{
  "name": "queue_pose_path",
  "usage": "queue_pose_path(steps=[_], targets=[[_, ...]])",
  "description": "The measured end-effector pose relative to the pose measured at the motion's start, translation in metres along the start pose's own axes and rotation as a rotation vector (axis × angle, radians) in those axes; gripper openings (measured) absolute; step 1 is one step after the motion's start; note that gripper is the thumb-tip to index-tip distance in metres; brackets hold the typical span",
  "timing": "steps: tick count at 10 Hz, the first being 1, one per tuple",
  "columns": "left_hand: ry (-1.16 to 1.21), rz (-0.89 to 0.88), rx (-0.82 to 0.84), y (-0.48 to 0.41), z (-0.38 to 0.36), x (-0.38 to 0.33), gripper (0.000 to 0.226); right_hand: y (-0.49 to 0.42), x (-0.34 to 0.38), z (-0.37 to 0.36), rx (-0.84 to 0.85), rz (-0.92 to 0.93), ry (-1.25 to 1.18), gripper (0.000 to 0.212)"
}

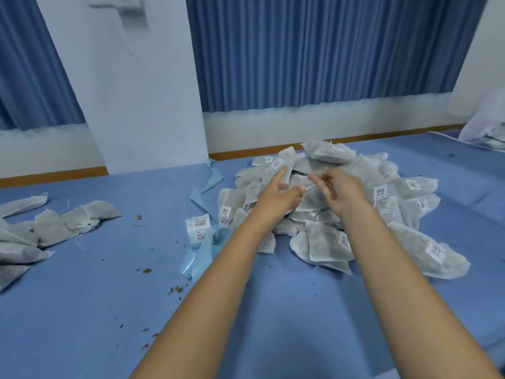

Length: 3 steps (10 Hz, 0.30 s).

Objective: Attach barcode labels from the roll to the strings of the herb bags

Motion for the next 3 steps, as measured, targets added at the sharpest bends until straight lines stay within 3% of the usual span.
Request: queue_pose_path(steps=[2, 3], targets=[[-0.05, -0.025, 0.033, 0.018, 0.008, 0.01, 0.051, 0.005, -0.041, 0.009, 0.033, -0.059, 0.096, 0.016], [0.03, -0.063, -0.078, 0.046, 0.016, 0.022, 0.031, 0.013, -0.052, 0.003, 0.065, -0.044, 0.176, 0.019]])
Point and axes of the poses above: each hand's wrist, its own y-axis away from the middle knuckle, its own z-axis out of the back of the hand, x = y × z, the point moved 3 cm from there along -y, towards the middle knuckle, and after that the axes turned 1 degree about -y, right-handed, at the moved point
